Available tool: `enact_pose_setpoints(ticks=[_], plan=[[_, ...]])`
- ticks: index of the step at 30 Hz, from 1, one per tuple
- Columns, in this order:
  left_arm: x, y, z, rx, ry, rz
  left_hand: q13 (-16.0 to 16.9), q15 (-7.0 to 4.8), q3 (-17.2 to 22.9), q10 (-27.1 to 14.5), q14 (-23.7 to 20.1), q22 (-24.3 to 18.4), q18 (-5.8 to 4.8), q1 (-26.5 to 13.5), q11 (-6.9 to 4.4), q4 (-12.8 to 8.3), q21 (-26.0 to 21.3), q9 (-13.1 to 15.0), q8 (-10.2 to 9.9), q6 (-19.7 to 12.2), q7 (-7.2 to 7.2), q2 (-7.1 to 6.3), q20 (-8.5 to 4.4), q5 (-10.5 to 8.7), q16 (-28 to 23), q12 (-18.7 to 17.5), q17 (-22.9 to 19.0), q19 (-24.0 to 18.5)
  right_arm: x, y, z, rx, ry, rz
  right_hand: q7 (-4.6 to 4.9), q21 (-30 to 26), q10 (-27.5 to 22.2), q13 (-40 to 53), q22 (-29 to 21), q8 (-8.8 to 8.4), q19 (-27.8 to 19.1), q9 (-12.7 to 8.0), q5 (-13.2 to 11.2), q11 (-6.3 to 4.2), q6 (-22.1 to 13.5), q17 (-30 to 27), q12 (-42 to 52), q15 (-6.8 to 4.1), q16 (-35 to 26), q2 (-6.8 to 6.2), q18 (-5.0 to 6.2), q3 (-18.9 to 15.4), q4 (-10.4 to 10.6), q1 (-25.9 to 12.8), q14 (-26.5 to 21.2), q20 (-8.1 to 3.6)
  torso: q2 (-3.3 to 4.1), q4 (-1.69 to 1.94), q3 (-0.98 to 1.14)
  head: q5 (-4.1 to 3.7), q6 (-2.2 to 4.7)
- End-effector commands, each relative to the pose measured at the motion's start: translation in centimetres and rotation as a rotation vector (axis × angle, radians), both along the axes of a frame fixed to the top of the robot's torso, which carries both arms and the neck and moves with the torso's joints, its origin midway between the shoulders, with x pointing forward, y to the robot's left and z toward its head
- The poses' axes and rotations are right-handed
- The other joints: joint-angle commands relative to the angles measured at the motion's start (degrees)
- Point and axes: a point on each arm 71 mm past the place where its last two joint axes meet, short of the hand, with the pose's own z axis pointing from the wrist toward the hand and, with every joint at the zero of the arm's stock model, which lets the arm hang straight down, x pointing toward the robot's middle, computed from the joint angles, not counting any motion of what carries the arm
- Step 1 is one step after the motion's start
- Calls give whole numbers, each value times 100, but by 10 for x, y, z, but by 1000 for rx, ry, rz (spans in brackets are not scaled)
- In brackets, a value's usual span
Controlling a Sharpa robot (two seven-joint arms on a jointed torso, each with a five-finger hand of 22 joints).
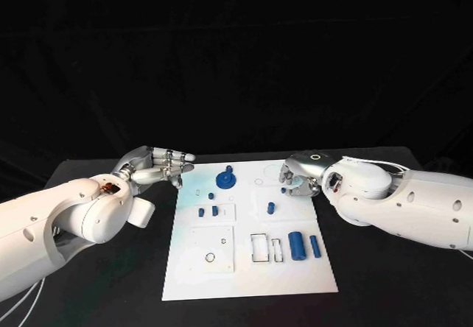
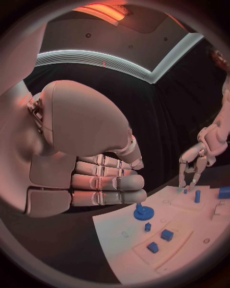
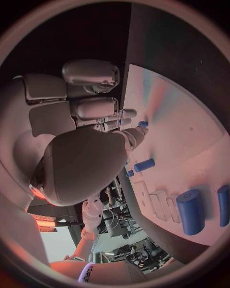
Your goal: Assemble the parts on the task board
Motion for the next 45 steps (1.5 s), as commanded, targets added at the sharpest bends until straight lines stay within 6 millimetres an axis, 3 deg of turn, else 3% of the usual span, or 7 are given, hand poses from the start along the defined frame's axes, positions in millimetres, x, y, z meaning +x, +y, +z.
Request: enact_pose_setpoints(ticks=[1,11,17,21,22,33,45], plan=[[-3,-4,4,-173,35,-2,7,8,-45,-46,-54,-10,49,-37,14,-15,-36,-11,-34,-21,44,25,5,2,-24,26,-12,-32,-1,3,-4,-45,-7,13,-13,74,48,-34,833,-42,45,-8,5,12,55,33,-47,32,52,-47,-66,81,-7,22,230,7,1,-8,2,7,-16],[-5,-6,5,-195,33,-18,11,37,-177,-124,-127,-69,46,-74,44,-45,-130,-30,-67,-74,72,54,30,0,-70,42,-75,-62,0,6,-11,-29,7,15,-87,393,402,-200,1013,4,169,22,-175,-76,382,258,-103,-39,309,4,-127,693,-74,191,262,-46,-3,-2,2,-2,-40],[-6,-7,5,-197,35,-22,12,40,-195,-136,-140,-79,47,-66,48,-59,-146,-33,-71,-81,77,64,33,1,-78,47,-87,-65,3,5,-14,-37,22,6,-94,413,495,-271,1037,-16,169,22,-167,-84,447,263,-167,-45,337,-55,-130,983,-117,160,251,-55,1,-5,7,1,-43],[-6,-7,5,-197,37,-25,13,43,-208,-145,-151,-87,47,-57,51,-71,-158,-35,-72,-84,81,72,35,2,-84,51,-96,-68,3,6,-15,-37,26,11,-94,414,499,-276,1038,-18,169,22,-166,-84,449,263,-172,-45,339,-61,-130,1002,-120,154,250,-55,2,-8,8,-1,-43],[-6,-7,5,-196,38,-25,13,44,-214,-150,-156,-90,47,-54,53,-76,-163,-36,-73,-86,82,76,36,3,-87,53,-101,-69,4,7,-15,-36,27,12,-81,417,553,-340,1055,-57,164,17,-182,-82,473,251,-243,-37,352,-158,-130,1243,-163,33,239,-54,3,-9,7,-2,-42],[-6,-6,4,-190,49,-29,11,62,-274,-214,-193,-119,47,-45,76,-109,-209,-53,-97,-141,111,93,48,5,-111,55,-139,-78,2,11,-23,-28,56,19,-70,409,557,-382,1063,-99,158,8,-215,-66,460,245,-298,-26,363,-246,-129,1373,-194,-87,233,-44,2,-7,9,16,-65],[-5,-5,3,-182,58,-26,9,75,-309,-265,-236,-142,46,-17,97,-145,-245,-65,-106,-181,130,115,58,8,-138,62,-176,-90,2,9,-24,-5,61,13,-100,451,680,-402,1091,-61,174,38,-225,-97,596,248,-300,-48,384,-196,-136,1587,-303,-120,231,-52,-9,-8,5,14,-57]])
